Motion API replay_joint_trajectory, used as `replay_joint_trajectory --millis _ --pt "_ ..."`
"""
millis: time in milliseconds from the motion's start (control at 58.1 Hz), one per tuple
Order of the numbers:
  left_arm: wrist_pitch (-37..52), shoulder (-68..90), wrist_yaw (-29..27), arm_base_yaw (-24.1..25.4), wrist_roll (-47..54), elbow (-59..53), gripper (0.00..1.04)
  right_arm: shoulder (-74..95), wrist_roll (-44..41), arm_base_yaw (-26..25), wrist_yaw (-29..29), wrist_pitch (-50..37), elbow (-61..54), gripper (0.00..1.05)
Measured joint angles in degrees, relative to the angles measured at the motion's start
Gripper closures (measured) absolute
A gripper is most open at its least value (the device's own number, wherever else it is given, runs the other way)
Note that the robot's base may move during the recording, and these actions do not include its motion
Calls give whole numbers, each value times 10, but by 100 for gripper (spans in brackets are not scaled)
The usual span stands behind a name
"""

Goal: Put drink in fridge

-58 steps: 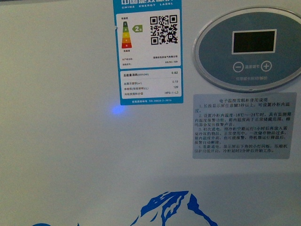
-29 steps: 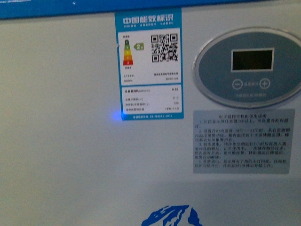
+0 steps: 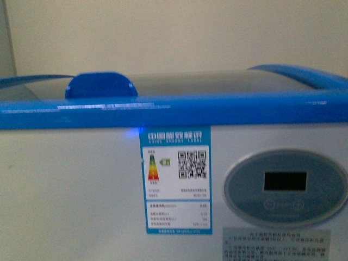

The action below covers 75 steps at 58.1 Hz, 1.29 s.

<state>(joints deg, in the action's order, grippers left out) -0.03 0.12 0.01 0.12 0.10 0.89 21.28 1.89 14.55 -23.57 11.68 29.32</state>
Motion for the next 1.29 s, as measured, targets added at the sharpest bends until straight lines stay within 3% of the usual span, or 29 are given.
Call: replay_joint_trajectory --millis 1137,1240,1292 --pt "0 0 0 0 0 0 8 0 0 0 0 0 0 67" --pt "48 43 59 5 -20 1 8 0 0 0 0 0 0 67" --pt "142 135 103 -5 -18 13 8 0 0 0 0 0 0 67"
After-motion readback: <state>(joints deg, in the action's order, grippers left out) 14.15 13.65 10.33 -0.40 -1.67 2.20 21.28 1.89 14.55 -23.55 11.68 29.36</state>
